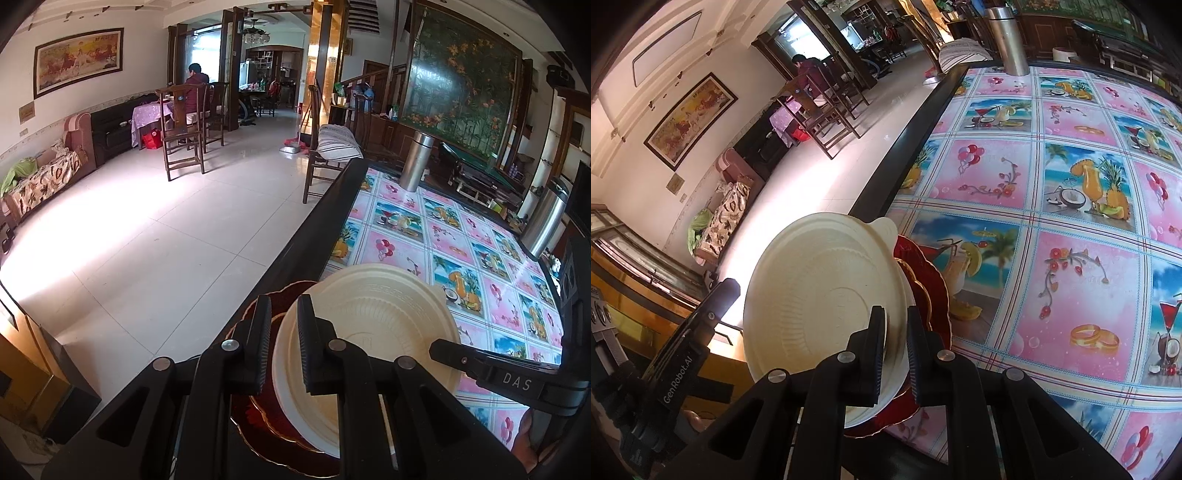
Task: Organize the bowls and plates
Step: 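Open the left tool and withdraw it from the stack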
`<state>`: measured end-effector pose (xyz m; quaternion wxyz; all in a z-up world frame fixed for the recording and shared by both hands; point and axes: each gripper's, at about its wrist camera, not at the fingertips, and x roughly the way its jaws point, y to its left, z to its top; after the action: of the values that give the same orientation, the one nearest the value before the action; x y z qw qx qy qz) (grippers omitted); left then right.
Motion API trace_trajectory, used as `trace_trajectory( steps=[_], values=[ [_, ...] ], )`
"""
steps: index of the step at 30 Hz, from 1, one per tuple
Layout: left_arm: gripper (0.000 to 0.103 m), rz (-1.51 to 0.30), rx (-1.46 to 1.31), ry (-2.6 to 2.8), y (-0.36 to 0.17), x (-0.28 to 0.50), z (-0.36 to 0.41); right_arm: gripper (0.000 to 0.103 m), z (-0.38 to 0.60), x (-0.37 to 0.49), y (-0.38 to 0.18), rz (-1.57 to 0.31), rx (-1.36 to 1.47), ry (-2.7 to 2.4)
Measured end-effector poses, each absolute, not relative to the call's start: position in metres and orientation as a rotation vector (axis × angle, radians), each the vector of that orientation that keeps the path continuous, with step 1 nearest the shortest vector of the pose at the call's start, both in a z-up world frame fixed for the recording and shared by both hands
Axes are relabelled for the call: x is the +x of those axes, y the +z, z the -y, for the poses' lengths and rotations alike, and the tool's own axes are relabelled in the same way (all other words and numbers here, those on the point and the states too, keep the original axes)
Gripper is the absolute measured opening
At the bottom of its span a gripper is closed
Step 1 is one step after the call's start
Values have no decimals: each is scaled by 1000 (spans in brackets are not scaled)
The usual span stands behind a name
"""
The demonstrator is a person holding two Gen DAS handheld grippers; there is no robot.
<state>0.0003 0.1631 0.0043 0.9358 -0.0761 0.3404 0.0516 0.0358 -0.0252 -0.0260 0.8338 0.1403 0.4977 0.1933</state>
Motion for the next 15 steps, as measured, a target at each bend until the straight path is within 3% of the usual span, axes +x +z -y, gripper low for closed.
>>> trace_trajectory(
  steps=[12, 15],
  values=[
    [14, -660, -109, 91, 15, -3, -146, 25, 51, 27, -1, -933, 275, 411],
    [14, -659, -63, 52, 16, -4, -122, 35, 73, 25, 4, -881, 260, 335]
  ],
)
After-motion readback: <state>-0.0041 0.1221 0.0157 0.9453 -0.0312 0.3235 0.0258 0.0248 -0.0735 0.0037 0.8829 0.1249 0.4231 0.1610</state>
